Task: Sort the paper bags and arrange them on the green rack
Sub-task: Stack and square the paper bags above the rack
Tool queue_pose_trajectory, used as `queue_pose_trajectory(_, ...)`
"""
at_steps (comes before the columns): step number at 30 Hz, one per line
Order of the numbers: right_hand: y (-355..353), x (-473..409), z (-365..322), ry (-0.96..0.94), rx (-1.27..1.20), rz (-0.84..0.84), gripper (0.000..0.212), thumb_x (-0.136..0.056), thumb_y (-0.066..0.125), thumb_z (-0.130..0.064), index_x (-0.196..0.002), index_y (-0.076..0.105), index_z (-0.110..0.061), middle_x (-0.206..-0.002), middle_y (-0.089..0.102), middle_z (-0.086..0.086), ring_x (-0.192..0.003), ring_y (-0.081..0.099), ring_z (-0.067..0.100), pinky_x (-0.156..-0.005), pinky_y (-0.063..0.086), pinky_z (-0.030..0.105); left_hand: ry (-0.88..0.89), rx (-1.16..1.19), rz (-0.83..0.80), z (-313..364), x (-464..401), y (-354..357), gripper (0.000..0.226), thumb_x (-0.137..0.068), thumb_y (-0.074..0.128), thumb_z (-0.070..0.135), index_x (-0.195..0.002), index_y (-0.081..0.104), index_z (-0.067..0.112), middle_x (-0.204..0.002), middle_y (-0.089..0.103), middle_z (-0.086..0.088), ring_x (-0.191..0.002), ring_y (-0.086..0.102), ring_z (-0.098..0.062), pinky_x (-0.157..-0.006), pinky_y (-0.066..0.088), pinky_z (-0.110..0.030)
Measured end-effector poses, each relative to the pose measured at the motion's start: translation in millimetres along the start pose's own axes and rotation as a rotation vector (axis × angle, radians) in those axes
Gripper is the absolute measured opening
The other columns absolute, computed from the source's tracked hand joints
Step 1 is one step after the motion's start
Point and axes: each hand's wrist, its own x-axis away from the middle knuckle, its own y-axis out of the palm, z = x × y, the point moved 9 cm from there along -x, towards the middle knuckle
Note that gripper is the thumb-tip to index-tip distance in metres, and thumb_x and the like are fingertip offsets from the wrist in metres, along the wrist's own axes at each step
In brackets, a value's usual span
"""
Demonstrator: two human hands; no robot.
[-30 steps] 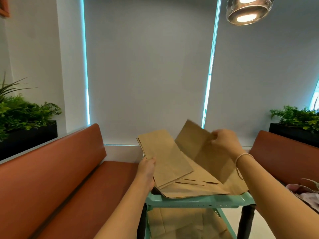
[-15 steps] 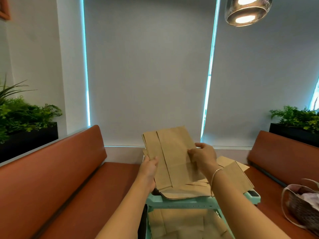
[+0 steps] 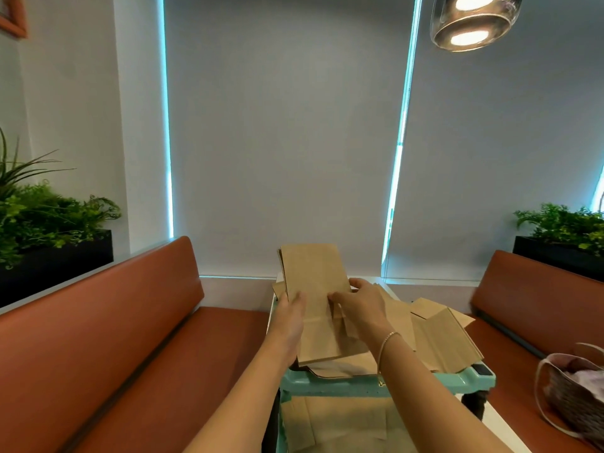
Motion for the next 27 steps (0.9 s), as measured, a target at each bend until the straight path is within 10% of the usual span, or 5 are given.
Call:
queue_pose_trajectory(5, -5.1, 6.8, 2.8, 0.073, -0.162, -0.145, 0.053, -0.082, 0.070, -0.029, -0.129, 0.051, -0.013, -0.111, 0.061, 0.008, -0.093, 0.060, 0.022, -0.072, 0.050, 0.030, 0.088, 0.186, 0.086, 21.2, 3.6, -5.0, 0.023, -0.101, 0.040, 0.025, -0.122, 0.045, 0.019, -0.115, 0.060, -0.006, -0.103, 0.059, -0.024, -0.089, 0.049, -0.041)
queue_pose_trajectory(12, 15.7, 27.2, 3.0, 0.273, -1.219, -0.268, 0.025, -0.082, 0.065, -0.005, -0.106, 0.059, -0.006, -0.088, 0.071, 0.014, -0.076, 0.070, 0.024, -0.068, 0.060, 0.036, 0.204, 0.332, 0.050, 59.3, 8.0, 29.1, 0.012, -0.099, 0.045, 0.021, -0.105, 0.054, 0.024, -0.101, 0.064, -0.004, -0.090, 0.062, -0.023, -0.084, 0.050, -0.042)
queue_pose_trajectory(20, -5.0, 32.8, -2.3, 0.273, -1.211, -0.209, 0.029, -0.077, 0.066, 0.001, -0.102, 0.058, -0.011, -0.069, 0.073, 0.008, -0.060, 0.071, 0.022, -0.051, 0.058, 0.036, 0.324, 0.408, -0.012, 140.6, 0.1, 19.8, 0.024, -0.089, 0.061, 0.023, -0.110, 0.054, 0.032, -0.118, 0.060, -0.006, -0.108, 0.058, -0.024, -0.086, 0.051, -0.042)
queue_pose_trajectory(27, 1.2, 39.0, -11.3, 0.281, -1.168, -0.221, 0.021, -0.081, 0.062, 0.000, -0.096, 0.054, -0.012, -0.089, 0.065, 0.013, -0.082, 0.062, 0.029, -0.077, 0.052, 0.046, 0.363, 0.406, 0.023, 141.4, 2.4, 20.0, 0.019, -0.089, 0.061, 0.012, -0.091, 0.055, 0.029, -0.100, 0.061, -0.003, -0.099, 0.059, -0.025, -0.088, 0.049, -0.044)
